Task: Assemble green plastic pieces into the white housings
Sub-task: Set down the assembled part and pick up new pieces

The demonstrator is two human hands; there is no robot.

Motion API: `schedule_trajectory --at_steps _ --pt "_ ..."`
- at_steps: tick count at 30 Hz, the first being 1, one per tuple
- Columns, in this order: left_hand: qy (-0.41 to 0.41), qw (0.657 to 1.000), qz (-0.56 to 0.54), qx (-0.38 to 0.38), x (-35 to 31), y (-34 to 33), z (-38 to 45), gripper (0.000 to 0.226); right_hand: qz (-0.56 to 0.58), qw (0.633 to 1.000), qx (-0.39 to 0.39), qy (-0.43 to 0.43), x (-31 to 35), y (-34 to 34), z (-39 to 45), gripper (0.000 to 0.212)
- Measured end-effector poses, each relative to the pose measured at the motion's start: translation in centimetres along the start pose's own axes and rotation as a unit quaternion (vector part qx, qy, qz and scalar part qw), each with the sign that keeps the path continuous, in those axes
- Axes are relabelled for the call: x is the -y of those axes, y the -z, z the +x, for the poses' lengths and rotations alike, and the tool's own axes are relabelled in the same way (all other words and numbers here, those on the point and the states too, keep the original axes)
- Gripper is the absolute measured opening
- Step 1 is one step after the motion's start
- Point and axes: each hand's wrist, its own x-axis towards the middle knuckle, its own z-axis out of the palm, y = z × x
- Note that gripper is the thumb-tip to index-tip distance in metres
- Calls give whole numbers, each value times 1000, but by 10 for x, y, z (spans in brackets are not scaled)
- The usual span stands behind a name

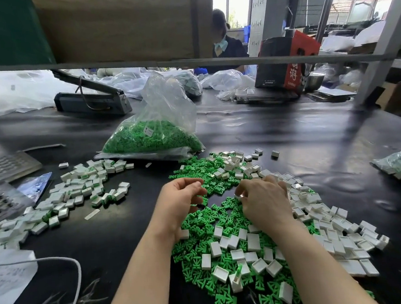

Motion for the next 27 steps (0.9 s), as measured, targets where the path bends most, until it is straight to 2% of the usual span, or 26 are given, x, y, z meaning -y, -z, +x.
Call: schedule_trajectory --at_steps 7,12,14,17,20,24,27 --pt "-9 998 55 20 3 -8 -3 12 30 999 -25 13 1 -1 -1 8" --pt "-16 996 82 28 7 -11 0 13 216 973 -68 54 10 12 2 22" --pt "-21 997 66 37 9 -13 0 19 267 956 -88 79 17 20 2 27" --pt "-39 997 30 57 8 -17 -2 27 299 944 -79 117 24 25 -1 32" --pt "-57 997 -6 54 7 -17 -3 17 318 935 -76 137 25 24 -2 33" --pt "-50 994 -77 54 5 -13 -4 13 363 923 -61 110 24 26 -2 36" --pt "-40 992 -111 48 2 -13 -5 12 394 915 -52 74 24 27 0 26"
